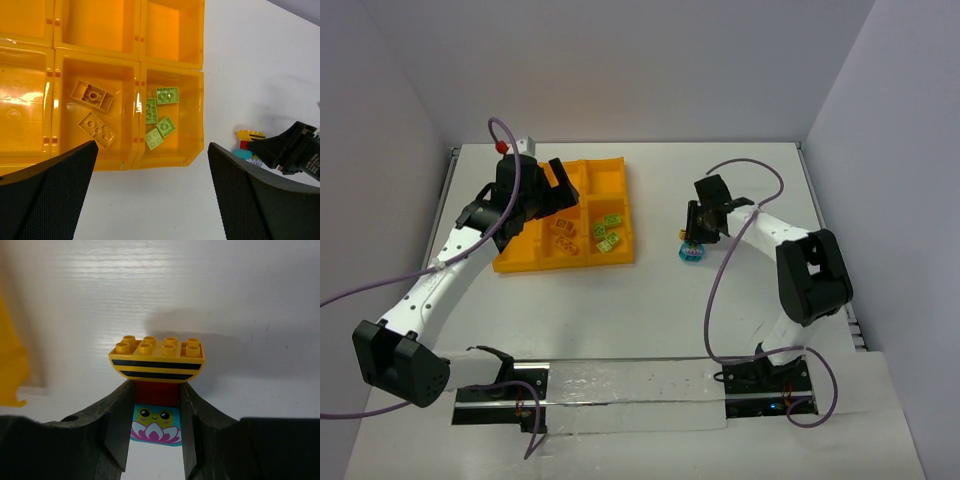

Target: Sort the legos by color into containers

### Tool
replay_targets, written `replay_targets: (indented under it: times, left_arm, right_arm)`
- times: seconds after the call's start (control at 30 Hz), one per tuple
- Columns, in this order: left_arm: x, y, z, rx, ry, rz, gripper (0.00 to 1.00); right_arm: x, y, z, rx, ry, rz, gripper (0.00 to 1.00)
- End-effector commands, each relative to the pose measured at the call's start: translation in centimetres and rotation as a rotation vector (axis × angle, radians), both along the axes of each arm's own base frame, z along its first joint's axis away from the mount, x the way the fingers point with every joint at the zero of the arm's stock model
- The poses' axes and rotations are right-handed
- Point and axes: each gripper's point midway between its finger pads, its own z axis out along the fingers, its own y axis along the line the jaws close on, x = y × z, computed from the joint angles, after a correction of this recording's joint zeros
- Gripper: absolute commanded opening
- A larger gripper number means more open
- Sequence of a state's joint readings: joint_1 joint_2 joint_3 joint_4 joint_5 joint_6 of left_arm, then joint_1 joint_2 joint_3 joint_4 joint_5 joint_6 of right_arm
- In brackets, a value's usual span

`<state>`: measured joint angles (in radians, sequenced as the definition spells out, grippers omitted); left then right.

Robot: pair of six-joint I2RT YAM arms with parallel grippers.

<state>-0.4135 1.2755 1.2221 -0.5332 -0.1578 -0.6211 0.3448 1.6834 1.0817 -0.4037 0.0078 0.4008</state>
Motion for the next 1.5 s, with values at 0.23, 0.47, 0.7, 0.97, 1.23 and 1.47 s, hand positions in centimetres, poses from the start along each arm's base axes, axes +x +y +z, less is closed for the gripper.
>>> replay_targets:
  times: [0.23, 0.47, 0.7, 0.97, 1.23, 1.47]
  left_arm:
    - [-0.3, -7.5, 4.4, -0.234, -0.079, -0.243, 0.96]
    - [-1.9, -14.5, 4.2, -0.339, -0.011, -0.458, 0.95]
    - [-2.0, -18.3, 1.2, -0.434, 0.148, -0.554, 0.95]
    - [-1.9, -20.4, -1.6, -0.504, 0.261, -0.593, 0.92]
    - [-2.5, -22.1, -2.7, -0.554, 0.315, -0.647, 0.87]
    - [-2.7, -22.5, -3.2, -0.578, 0.328, -0.662, 0.65]
  right_arm:
    - [0.0, 6.0, 14.6, 0.282, -0.375, 0.243, 0.1]
    - [-1.3, 8.7, 15.4, 0.28, -0.404, 0.338, 0.11]
    - [-2.5, 9.9, 16.3, 0.289, -0.429, 0.39, 0.11]
    - [-3.2, 10.2, 17.2, 0.299, -0.453, 0.416, 0.12]
    - [-3.6, 10.4, 17.7, 0.305, -0.46, 0.429, 0.12]
    - [-3.7, 10.6, 17.8, 0.302, -0.46, 0.437, 0.12]
